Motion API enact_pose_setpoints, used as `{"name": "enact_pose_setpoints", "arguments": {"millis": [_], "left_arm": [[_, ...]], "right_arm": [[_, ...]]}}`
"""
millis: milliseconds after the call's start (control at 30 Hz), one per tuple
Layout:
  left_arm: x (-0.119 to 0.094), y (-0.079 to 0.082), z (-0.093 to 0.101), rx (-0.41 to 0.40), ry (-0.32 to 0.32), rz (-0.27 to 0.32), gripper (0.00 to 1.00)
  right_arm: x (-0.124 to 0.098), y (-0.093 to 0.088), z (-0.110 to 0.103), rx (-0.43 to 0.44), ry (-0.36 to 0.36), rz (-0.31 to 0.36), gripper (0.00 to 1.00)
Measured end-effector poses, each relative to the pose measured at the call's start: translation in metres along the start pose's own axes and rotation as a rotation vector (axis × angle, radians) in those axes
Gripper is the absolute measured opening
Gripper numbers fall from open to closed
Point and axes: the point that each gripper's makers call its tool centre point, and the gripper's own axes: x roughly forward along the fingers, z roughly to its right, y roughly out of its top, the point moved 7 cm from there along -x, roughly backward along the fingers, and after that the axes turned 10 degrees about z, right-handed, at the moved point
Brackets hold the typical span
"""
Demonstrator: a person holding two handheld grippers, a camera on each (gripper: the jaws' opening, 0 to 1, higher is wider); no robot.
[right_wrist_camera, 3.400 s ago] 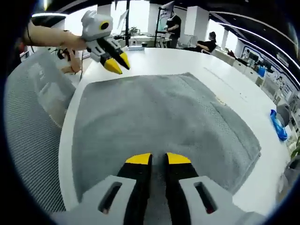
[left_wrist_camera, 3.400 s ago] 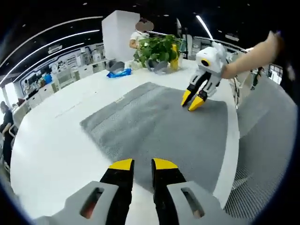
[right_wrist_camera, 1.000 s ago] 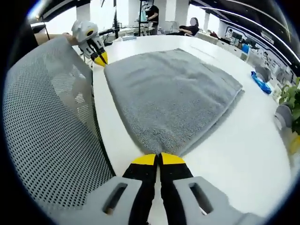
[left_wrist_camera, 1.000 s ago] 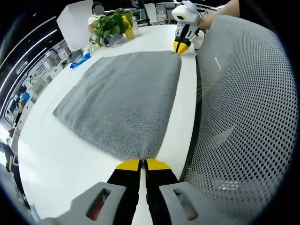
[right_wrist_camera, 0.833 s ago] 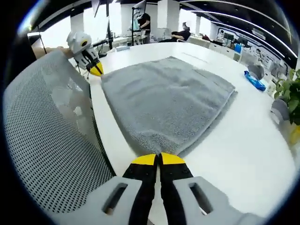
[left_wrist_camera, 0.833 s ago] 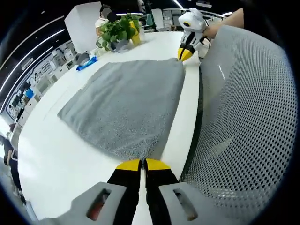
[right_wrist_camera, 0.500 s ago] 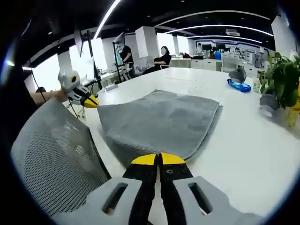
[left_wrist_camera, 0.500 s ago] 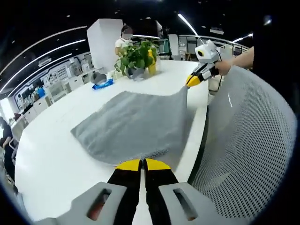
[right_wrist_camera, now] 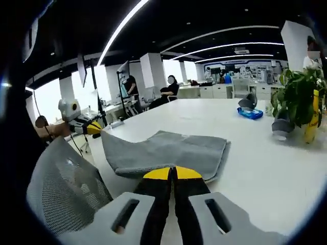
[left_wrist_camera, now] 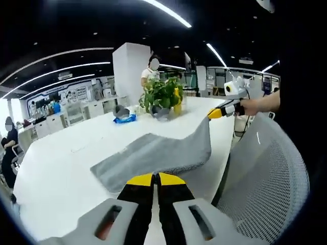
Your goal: Fold the towel on the table until its edges align and the towel forms a compact rectangular stack.
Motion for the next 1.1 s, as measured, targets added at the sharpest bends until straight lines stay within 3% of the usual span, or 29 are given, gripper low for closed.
{"name": "enact_pose_setpoints", "arguments": {"millis": [167, 333, 567, 600, 700, 733, 767, 800, 900, 967, 1033, 1100], "left_arm": [[-0.007, 0.013, 0.0, -0.004, 0.031, 0.042, 0.02], [-0.013, 0.03, 0.001, -0.029, 0.054, 0.117, 0.02], [-0.023, 0.052, -0.005, -0.073, 0.08, 0.225, 0.0], [-0.025, 0.057, -0.005, -0.097, 0.086, 0.27, 0.0], [-0.037, 0.081, -0.013, -0.206, 0.099, 0.477, 0.0], [-0.043, 0.083, -0.018, -0.209, 0.113, 0.515, 0.0], [-0.045, 0.081, -0.023, -0.2, 0.135, 0.51, 0.0], [-0.047, 0.07, -0.029, -0.204, 0.18, 0.448, 0.0], [-0.044, 0.051, -0.03, -0.195, 0.179, 0.345, 0.0], [-0.038, 0.041, -0.021, -0.152, 0.138, 0.24, 0.0], [-0.03, 0.033, -0.011, -0.112, 0.099, 0.165, 0.0], [-0.02, 0.025, -0.002, -0.121, 0.044, 0.116, 0.0]], "right_arm": [[-0.004, 0.009, 0.0, 0.022, -0.008, 0.04, 0.0], [-0.005, 0.023, -0.003, 0.108, -0.011, 0.149, 0.0], [-0.008, 0.04, -0.009, 0.15, 0.01, 0.231, 0.0], [-0.009, 0.041, -0.01, 0.15, 0.011, 0.235, 0.0], [-0.008, 0.043, -0.011, 0.152, 0.027, 0.238, 0.0], [-0.007, 0.042, -0.014, 0.142, 0.037, 0.235, 0.0], [-0.006, 0.041, -0.016, 0.133, 0.042, 0.231, 0.0], [-0.003, 0.036, -0.017, 0.139, 0.043, 0.213, 0.0], [0.001, 0.022, -0.02, 0.146, 0.041, 0.159, 0.0], [-0.001, 0.023, -0.019, 0.155, 0.041, 0.169, 0.0], [-0.002, 0.025, -0.017, 0.175, 0.039, 0.191, 0.0], [-0.001, 0.025, -0.015, 0.178, 0.033, 0.19, 0.0]]}}
